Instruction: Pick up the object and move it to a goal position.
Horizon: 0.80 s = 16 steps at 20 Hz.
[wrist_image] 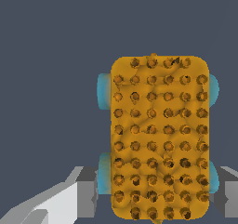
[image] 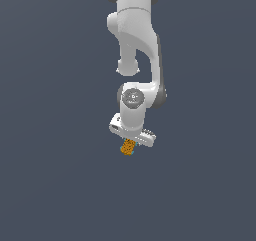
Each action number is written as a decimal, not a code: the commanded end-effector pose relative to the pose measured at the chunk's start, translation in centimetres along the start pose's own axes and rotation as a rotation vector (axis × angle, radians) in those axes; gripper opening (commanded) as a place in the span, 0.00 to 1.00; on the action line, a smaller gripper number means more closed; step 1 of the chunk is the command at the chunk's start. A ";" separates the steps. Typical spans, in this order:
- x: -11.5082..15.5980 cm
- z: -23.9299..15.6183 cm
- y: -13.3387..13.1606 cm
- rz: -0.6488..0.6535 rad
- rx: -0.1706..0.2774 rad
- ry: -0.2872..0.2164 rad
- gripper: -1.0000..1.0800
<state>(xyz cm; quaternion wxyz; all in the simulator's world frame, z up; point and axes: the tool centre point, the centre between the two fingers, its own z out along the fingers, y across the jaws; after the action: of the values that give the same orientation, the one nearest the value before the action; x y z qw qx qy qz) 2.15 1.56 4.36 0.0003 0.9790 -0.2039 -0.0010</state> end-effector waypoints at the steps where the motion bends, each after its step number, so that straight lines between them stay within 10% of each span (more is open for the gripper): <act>1: -1.7 -0.9 -0.5 -0.001 0.001 0.001 0.00; 16: -10.0 -5.2 -2.8 -0.001 0.001 0.002 0.00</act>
<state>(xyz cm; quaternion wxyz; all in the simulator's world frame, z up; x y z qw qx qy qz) -5.48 7.79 9.26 -0.0001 0.9792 -0.2030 -0.0004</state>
